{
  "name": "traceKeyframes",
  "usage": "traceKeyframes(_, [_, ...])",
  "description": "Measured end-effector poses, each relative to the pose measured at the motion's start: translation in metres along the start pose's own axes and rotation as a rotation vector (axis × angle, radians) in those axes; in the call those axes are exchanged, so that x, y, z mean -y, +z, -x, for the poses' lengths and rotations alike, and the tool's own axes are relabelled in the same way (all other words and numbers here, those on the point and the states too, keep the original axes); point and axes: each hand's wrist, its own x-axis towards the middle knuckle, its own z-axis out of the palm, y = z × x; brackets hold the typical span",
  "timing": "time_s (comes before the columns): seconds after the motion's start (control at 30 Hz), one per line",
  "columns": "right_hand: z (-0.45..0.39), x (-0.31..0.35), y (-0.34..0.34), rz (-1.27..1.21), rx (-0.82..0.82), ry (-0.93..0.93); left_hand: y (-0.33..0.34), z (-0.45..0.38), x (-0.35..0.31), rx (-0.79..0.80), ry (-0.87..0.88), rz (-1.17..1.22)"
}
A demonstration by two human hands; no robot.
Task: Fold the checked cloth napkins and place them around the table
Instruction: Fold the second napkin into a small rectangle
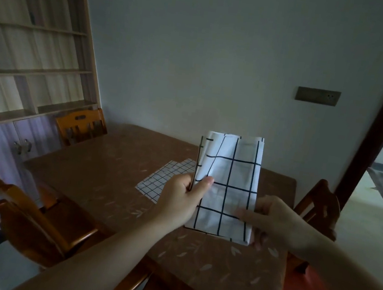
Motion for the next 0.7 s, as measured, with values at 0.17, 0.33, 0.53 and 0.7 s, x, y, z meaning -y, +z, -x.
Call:
traceKeyframes(0.17, [0.004, 0.001, -0.002, -0.073, 0.052, -0.008, 0.0, 0.001, -0.001, 0.112, -0.065, 0.012])
traceKeyframes(0.33, [0.004, -0.004, -0.009, -0.163, -0.015, 0.006, 0.0, 0.001, -0.006, 0.242, -0.185, 0.104])
traceKeyframes(0.53, [0.008, -0.002, -0.017, -0.264, 0.024, 0.002, -0.004, -0.006, -0.005, 0.323, -0.381, 0.447])
traceKeyframes(0.7, [0.006, -0.005, -0.022, -0.38, -0.049, -0.046, -0.005, -0.012, -0.005, 0.324, -0.561, 0.907])
